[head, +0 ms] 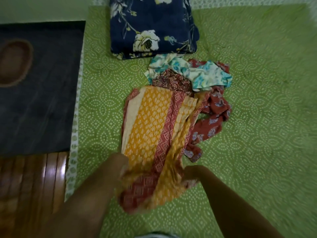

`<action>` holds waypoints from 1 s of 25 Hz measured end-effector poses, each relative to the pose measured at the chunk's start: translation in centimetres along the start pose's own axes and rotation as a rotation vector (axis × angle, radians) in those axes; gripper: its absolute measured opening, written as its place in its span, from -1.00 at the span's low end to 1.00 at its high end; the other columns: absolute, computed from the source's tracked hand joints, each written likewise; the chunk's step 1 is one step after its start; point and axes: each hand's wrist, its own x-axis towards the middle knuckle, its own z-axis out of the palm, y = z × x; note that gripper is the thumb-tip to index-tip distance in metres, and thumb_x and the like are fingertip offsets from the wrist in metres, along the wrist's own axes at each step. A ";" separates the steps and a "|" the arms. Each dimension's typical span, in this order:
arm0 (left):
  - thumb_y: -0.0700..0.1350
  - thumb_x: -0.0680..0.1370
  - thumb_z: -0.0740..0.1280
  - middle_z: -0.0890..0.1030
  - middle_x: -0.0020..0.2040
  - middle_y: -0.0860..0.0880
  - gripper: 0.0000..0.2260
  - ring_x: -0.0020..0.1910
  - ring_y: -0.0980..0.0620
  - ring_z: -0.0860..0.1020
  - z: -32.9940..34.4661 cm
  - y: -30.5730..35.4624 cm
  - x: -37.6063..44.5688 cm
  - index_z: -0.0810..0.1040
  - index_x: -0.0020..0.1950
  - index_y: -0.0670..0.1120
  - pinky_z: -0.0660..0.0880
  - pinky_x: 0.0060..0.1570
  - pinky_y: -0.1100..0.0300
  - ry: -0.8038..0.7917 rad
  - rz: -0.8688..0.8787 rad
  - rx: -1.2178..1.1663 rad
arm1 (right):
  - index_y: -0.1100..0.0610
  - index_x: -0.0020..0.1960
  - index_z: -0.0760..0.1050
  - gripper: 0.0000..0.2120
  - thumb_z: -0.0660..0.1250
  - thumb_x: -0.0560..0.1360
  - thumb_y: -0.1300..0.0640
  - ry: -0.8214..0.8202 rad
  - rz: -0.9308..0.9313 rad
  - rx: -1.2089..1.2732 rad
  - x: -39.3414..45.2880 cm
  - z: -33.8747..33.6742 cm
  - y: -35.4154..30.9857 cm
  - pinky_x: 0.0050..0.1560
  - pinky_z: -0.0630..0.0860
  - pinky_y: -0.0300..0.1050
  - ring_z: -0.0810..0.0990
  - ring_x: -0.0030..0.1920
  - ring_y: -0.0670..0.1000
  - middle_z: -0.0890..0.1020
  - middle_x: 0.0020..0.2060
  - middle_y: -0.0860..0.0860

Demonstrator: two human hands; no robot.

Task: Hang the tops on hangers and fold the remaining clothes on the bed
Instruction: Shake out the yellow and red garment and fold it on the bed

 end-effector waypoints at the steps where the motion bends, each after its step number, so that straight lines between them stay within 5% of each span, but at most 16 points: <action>1: -0.20 0.67 0.09 0.47 0.18 -0.17 -0.77 0.14 -0.01 0.50 0.4 -0.3 0.1 0.44 0.16 -0.32 0.29 0.30 0.16 0.033 -0.053 -0.111 | 0.30 0.26 0.48 -0.61 0.35 0.54 0.07 0.044 -0.013 -0.023 -0.3 -0.1 -0.3 -0.31 0.43 -0.34 0.62 -0.07 0.04 0.61 0.01 0.08; 4: -0.06 0.63 0.21 0.39 0.39 -0.17 -0.61 0.32 -0.11 0.43 0.1 0.2 0.3 0.31 0.41 -0.18 0.42 0.21 0.06 0.370 -0.110 -0.326 | 0.28 0.33 0.44 -0.64 0.25 0.59 0.13 0.438 -0.121 0.203 0.4 -3.2 -1.8 -0.27 0.29 -0.39 0.51 0.06 0.06 0.54 0.23 0.20; 7: -0.01 0.57 0.31 0.22 0.48 -0.19 -0.38 0.39 -0.19 0.32 -0.1 1.0 1.3 0.09 0.51 -0.17 0.41 0.26 -0.02 0.506 -0.231 -0.615 | 0.26 0.32 0.38 -0.66 0.23 0.57 0.20 0.692 -0.063 0.406 1.7 -5.6 -3.2 -0.02 0.51 -0.08 0.55 0.07 0.15 0.55 0.12 0.19; 10: -0.06 0.52 0.39 0.09 0.51 -0.23 -0.16 0.41 -0.22 0.28 1.6 1.5 2.8 -0.16 0.54 -0.19 0.40 0.30 -0.01 0.449 -0.289 -0.877 | 0.30 0.47 0.09 -0.39 0.30 0.56 0.14 0.675 0.130 0.600 3.9 -4.4 -3.4 0.15 0.49 0.01 0.50 0.23 0.22 0.47 0.26 0.22; 12: -0.04 0.48 0.45 0.03 0.53 -0.24 -0.05 0.44 -0.22 0.24 3.2 1.2 3.6 -0.22 0.53 -0.23 0.35 0.35 -0.01 0.422 -0.319 -0.961 | 0.30 0.45 0.13 -0.29 0.41 0.49 0.05 0.561 0.124 0.700 5.3 -2.4 -2.8 0.13 0.50 -0.08 0.53 0.19 0.20 0.48 0.25 0.21; 15: 0.02 0.42 0.50 0.14 0.52 -0.22 -0.06 0.43 -0.22 0.28 5.4 0.3 3.8 -0.04 0.54 -0.25 0.33 0.36 -0.02 0.501 -0.307 -1.004 | 0.26 0.20 0.50 -0.62 0.41 0.48 0.06 0.460 -0.087 0.735 6.1 0.4 -2.4 -0.16 0.53 -0.21 0.62 0.00 0.10 0.62 0.09 0.15; 18: 0.12 0.41 0.48 0.18 0.53 -0.19 -0.08 0.46 -0.20 0.24 7.0 -0.8 3.6 0.04 0.56 -0.20 0.28 0.40 -0.04 0.399 -0.208 -0.988 | 0.18 0.21 0.52 -0.56 0.46 0.42 -0.01 0.428 -0.195 0.720 6.2 1.3 -2.9 -0.03 0.49 -0.18 0.60 0.07 0.09 0.62 0.07 0.10; 22: 0.14 0.49 0.39 0.25 0.49 -0.22 -0.24 0.44 -0.20 0.29 8.2 -0.7 2.6 0.17 0.52 -0.21 0.30 0.38 -0.03 0.341 -0.223 -0.843 | 0.24 -0.15 0.48 -0.59 0.43 0.43 -0.13 0.369 -0.126 0.460 6.0 1.6 -2.7 -0.21 0.45 -0.16 0.55 -0.23 0.04 0.57 -0.22 0.11; 25: 0.10 0.56 0.28 0.56 0.22 -0.23 -0.55 0.17 -0.20 0.54 8.4 -0.2 0.8 0.51 0.25 -0.23 0.49 0.15 0.00 0.571 -0.239 -0.736 | 0.24 0.17 0.54 -0.58 0.30 0.54 -0.09 0.465 -0.236 0.635 5.0 2.9 -1.5 0.11 0.46 -0.06 0.59 0.08 0.16 0.62 0.06 0.17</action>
